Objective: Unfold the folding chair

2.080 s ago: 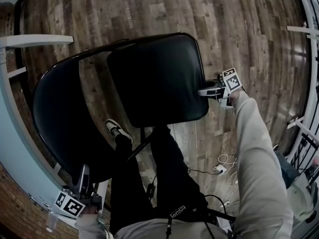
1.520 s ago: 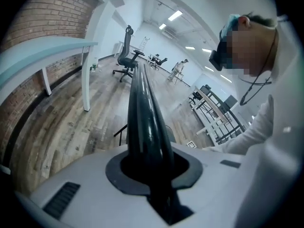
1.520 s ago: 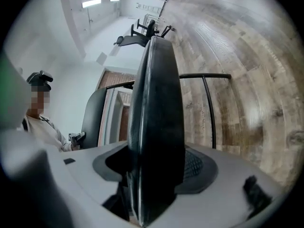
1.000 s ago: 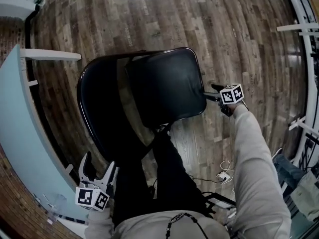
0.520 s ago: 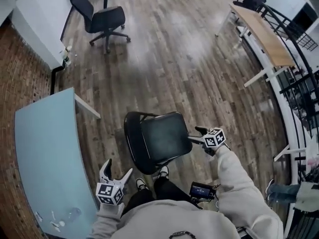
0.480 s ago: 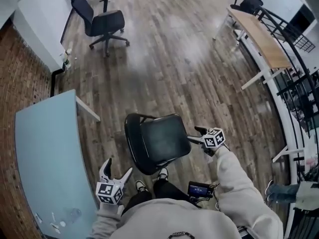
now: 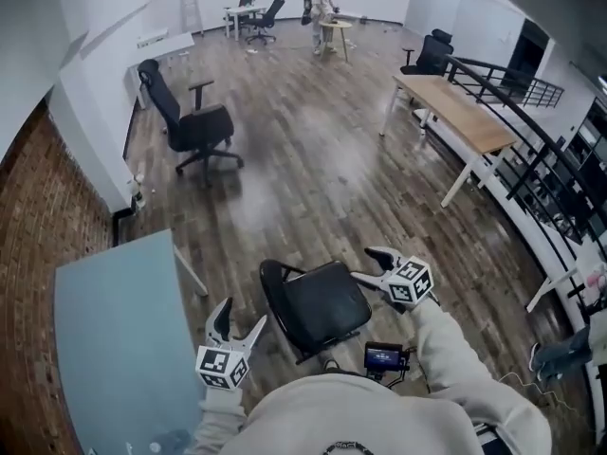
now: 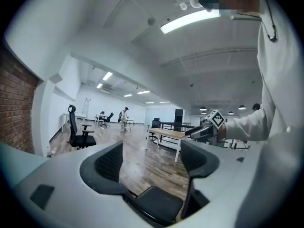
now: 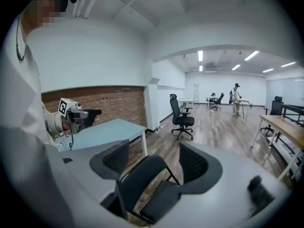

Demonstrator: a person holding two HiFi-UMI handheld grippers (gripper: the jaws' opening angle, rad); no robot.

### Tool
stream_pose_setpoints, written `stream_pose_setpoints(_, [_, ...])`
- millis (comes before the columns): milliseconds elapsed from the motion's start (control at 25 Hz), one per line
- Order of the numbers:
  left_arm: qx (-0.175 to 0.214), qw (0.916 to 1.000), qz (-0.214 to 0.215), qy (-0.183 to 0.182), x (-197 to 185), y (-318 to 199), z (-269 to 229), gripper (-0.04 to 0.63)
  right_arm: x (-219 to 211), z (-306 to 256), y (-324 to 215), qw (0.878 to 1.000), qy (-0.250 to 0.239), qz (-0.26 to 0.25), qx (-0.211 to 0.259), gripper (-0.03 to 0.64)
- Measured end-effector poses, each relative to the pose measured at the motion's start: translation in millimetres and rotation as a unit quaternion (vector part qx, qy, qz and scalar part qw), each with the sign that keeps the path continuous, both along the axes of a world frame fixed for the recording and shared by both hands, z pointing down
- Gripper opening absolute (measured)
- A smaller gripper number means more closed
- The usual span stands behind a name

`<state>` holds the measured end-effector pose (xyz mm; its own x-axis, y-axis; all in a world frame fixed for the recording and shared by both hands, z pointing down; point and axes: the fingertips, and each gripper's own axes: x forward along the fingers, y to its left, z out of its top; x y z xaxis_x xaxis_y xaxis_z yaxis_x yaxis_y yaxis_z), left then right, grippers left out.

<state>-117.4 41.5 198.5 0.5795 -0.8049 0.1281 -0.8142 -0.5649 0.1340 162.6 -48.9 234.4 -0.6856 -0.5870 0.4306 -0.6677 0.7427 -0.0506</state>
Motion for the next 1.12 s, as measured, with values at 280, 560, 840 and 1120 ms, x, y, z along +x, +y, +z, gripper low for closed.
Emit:
stream_pose_setpoints(280, [0.032, 0.9989, 0.034, -0.005, 22.8, 45.7, -21.7, 0.008, -68.3, -92.0, 101.6, 0.987, -0.145, 0.047, 0.051, 0.008])
stream_pose_setpoints(560, [0.068, 0.9975, 0.018, 0.009, 23.8, 55.7, -65.1, 0.007, -96.0, -136.8, 132.6, 0.987, -0.116, 0.031, 0.108, 0.008])
stream_pose_setpoints(840, [0.077, 0.9967, 0.026, -0.001, 20.1, 73.8, -67.7, 0.006, -104.5, -150.9, 154.4, 0.987, -0.088, 0.016, 0.131, 0.007])
stream_pose_setpoints(1120, [0.064, 0.9975, 0.026, 0.012, 5.4, 92.9, -60.8, 0.006, -119.4, -162.2, 161.1, 0.986, -0.085, 0.000, 0.143, 0.006])
